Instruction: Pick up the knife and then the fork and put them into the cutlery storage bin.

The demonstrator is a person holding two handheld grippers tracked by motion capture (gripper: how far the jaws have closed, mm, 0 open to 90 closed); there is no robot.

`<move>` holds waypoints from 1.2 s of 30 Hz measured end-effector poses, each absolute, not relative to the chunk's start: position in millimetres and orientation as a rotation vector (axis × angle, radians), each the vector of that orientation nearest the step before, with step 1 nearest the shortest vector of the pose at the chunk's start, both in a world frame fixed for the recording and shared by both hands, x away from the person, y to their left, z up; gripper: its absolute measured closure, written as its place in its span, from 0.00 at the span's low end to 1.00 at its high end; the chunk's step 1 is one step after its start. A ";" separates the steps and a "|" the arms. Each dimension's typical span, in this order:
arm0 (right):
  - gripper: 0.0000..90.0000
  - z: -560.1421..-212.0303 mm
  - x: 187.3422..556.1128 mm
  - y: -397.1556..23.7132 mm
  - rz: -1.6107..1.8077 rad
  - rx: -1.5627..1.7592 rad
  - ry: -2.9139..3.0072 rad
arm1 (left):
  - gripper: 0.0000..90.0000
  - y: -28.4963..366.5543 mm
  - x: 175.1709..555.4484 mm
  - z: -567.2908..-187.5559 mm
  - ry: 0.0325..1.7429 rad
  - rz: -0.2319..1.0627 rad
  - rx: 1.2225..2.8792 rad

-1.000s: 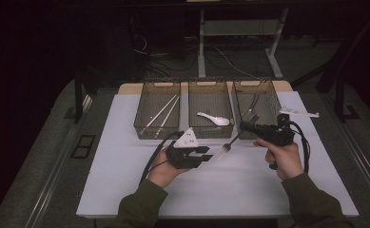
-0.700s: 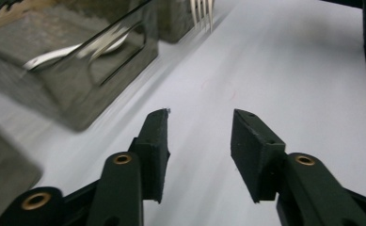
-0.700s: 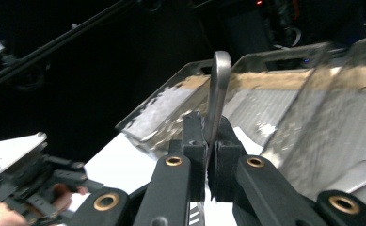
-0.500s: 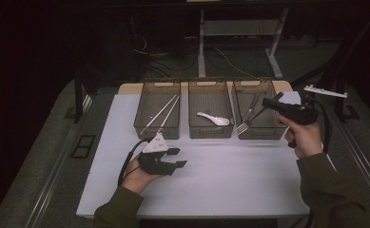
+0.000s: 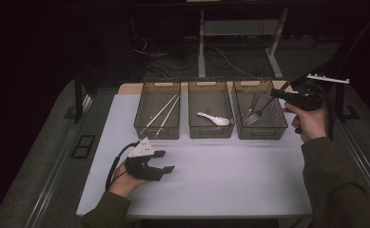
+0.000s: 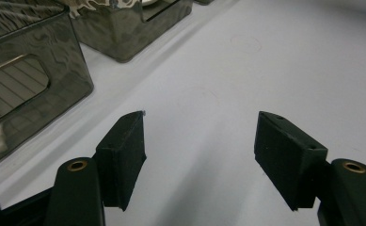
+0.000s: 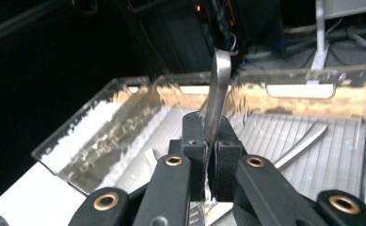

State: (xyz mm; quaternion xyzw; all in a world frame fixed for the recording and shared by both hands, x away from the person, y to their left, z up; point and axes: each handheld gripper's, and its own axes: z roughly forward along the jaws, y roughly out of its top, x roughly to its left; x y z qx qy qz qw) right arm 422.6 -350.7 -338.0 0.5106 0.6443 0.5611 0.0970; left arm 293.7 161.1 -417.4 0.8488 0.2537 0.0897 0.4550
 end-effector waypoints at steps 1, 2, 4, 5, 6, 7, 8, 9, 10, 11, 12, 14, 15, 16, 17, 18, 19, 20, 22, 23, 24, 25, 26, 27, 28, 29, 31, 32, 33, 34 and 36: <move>0.96 -340.9 425.2 -348.8 1.643 1.519 1.922 | 0.36 161.0 293.5 -418.0 0.625 0.219 2.096; 0.96 -343.8 427.7 -346.9 1.626 1.527 1.943 | 0.36 160.5 293.1 -418.7 0.627 0.216 2.099; 0.96 -349.2 432.0 -343.0 1.600 1.537 1.975 | 0.36 160.5 292.5 -419.3 0.615 0.216 2.112; 0.96 -351.9 433.9 -341.3 1.591 1.543 1.995 | 0.36 160.5 292.3 -419.6 0.616 0.213 2.111; 0.96 -354.7 435.6 -339.6 1.583 1.549 2.015 | 0.36 160.7 292.3 -419.8 0.617 0.208 2.110; 0.96 -357.3 437.0 -337.9 1.571 1.557 2.030 | 0.36 160.9 292.5 -420.1 0.616 0.206 2.109; 0.96 -359.8 438.4 -336.6 1.563 1.561 2.047 | 0.36 161.1 292.5 -420.1 0.619 0.206 2.109; 0.96 -361.9 439.7 -335.3 1.561 1.566 2.063 | 0.36 161.2 292.6 -420.2 0.620 0.203 2.108; 0.96 -363.5 440.7 -334.1 1.550 1.578 2.072 | 0.36 161.2 292.6 -420.2 0.621 0.201 2.107; 0.96 -365.1 442.1 -333.3 1.539 1.579 2.078 | 0.36 161.2 292.6 -420.4 0.622 0.202 2.107; 0.96 -366.9 443.8 -332.7 1.534 1.585 2.085 | 0.36 161.2 292.7 -420.7 0.624 0.196 2.107; 0.95 -370.8 447.5 -332.1 1.514 1.595 2.094 | 0.36 161.2 292.5 -421.3 0.620 0.196 2.113; 0.95 -373.0 449.4 -331.9 1.499 1.596 2.097 | 0.36 161.1 292.6 -421.5 0.619 0.194 2.114; 0.95 -375.4 450.9 -332.2 1.501 1.603 2.089 | 0.36 161.1 292.6 -421.6 0.617 0.195 2.116; 0.95 -377.0 452.9 -333.2 1.510 1.612 2.080 | 0.36 161.1 292.6 -421.6 0.617 0.197 2.117; 0.93 -378.6 454.9 -333.7 1.497 1.614 2.073 | 0.36 161.1 292.7 -421.7 0.619 0.196 2.115; 0.85 -380.1 456.9 -333.1 1.457 1.601 2.076 | 0.36 161.3 292.8 -421.7 0.620 0.196 2.115; 0.74 -381.7 459.0 -331.9 1.412 1.592 2.083 | 0.36 161.4 293.0 -421.7 0.622 0.197 2.114; 0.56 -383.4 462.3 -329.8 1.286 1.577 2.070 | 0.36 161.7 293.2 -421.6 0.625 0.196 2.114; 0.55 -384.6 463.7 -330.6 1.250 1.570 2.065 | 0.36 161.8 293.2 -421.7 0.625 0.196 2.113; 0.51 -385.6 464.6 -332.0 1.239 1.566 2.049 | 0.36 161.8 293.2 -421.8 0.626 0.195 2.112; 0.47 -386.6 465.4 -333.7 1.238 1.571 2.031 | 0.36 161.7 293.1 -422.0 0.627 0.195 2.111; 0.46 -387.4 466.3 -335.8 1.233 1.566 2.022 | 0.36 161.8 293.3 -422.2 0.628 0.195 2.110; 0.44 -387.9 466.8 -338.0 1.226 1.554 2.014 | 0.36 162.2 293.7 -422.2 0.626 0.196 2.114; 0.41 -387.9 467.2 -339.6 1.224 1.545 2.000 | 0.36 162.4 294.0 -422.4 0.627 0.195 2.113; 0.43 -387.3 467.4 -341.1 1.231 1.541 1.997 | 0.36 162.3 294.1 -422.6 0.630 0.193 2.110; 0.42 -384.9 467.8 -342.4 1.244 1.527 1.991 | 0.36 162.3 294.3 -422.6 0.630 0.194 2.112; 0.43 -383.5 467.6 -342.1 1.243 1.521 1.993 | 0.36 162.2 294.2 -422.7 0.631 0.193 2.111; 0.42 -382.5 467.5 -341.6 1.244 1.513 1.998 | 0.36 162.1 294.1 -422.6 0.631 0.196 2.111; 0.42 -381.5 467.2 -340.6 1.248 1.510 1.998 | 0.35 162.2 294.2 -422.5 0.629 0.198 2.111; 0.41 -379.9 466.3 -339.3 1.251 1.504 2.003 | 0.34 162.8 294.4 -422.2 0.628 0.203 2.116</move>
